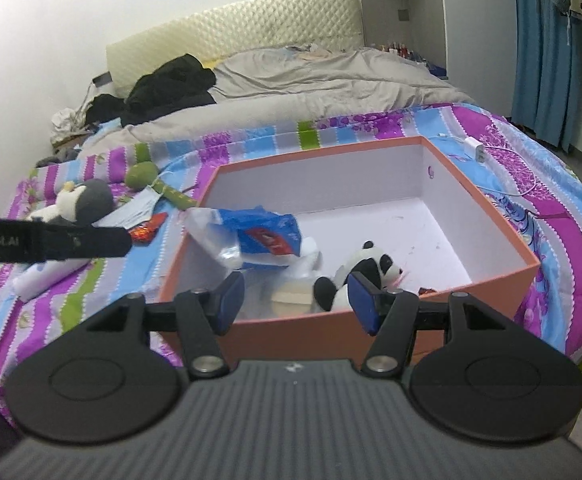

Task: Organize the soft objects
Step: 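Withdraw both open grippers from the box back toward the pile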

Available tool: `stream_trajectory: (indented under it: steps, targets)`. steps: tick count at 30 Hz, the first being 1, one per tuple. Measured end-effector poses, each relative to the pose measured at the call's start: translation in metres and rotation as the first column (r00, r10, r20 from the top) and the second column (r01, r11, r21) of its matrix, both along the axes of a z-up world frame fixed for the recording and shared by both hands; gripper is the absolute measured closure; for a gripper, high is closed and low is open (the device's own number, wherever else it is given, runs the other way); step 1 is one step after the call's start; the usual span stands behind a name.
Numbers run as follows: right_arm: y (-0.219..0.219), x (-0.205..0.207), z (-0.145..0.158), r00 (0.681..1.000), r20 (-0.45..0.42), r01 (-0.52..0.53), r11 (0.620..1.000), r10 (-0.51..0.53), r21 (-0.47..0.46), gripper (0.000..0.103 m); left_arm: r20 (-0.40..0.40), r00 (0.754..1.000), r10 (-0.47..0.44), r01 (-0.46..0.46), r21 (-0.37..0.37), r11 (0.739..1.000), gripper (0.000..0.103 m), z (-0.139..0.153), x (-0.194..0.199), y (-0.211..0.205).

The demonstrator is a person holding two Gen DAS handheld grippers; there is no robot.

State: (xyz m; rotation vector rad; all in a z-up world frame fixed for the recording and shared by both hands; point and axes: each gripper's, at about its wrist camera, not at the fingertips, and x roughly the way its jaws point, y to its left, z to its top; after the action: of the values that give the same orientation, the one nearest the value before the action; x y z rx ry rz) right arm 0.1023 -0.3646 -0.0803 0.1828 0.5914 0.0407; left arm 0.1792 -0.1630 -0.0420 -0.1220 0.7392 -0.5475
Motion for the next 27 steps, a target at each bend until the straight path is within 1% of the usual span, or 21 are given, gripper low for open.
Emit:
stream_trajectory:
  steps: [3, 6, 10, 16, 20, 27]
  targets:
    - [0.007, -0.01, 0.0, 1.0, 0.021, 0.008, 1.0, -0.008, -0.001, 0.043, 0.027, 1.0, 0.012, -0.012, 0.027, 1.0, 0.07, 0.002, -0.019, 0.004]
    - [0.019, -0.017, -0.001, 0.999, 0.032, 0.004, 1.0, -0.005, 0.009, 0.043, 0.031, 0.999, 0.016, -0.017, 0.036, 0.999, 0.07, -0.001, -0.034, 0.012]
    - [0.034, -0.026, -0.002, 0.999, 0.038, -0.022, 1.0, 0.022, 0.015, 0.043, 0.039, 0.998, 0.054, -0.057, 0.064, 0.996, 0.07, -0.007, -0.047, 0.026]
    - [0.053, -0.034, -0.002, 0.998, 0.039, -0.048, 0.999, 0.047, 0.02, 0.043, 0.042, 0.994, 0.099, -0.102, 0.07, 0.992, 0.07, -0.012, -0.063, 0.053]
    - [0.07, -0.034, -0.007, 0.997, 0.022, -0.08, 0.997, 0.079, 0.017, 0.043, 0.044, 0.991, 0.128, -0.131, 0.062, 0.989, 0.07, -0.013, -0.07, 0.07]
    - [0.101, -0.029, -0.01, 0.99, 0.017, -0.143, 0.99, 0.143, 0.001, 0.043, 0.054, 0.981, 0.188, -0.193, 0.087, 0.977, 0.07, -0.02, -0.075, 0.098]
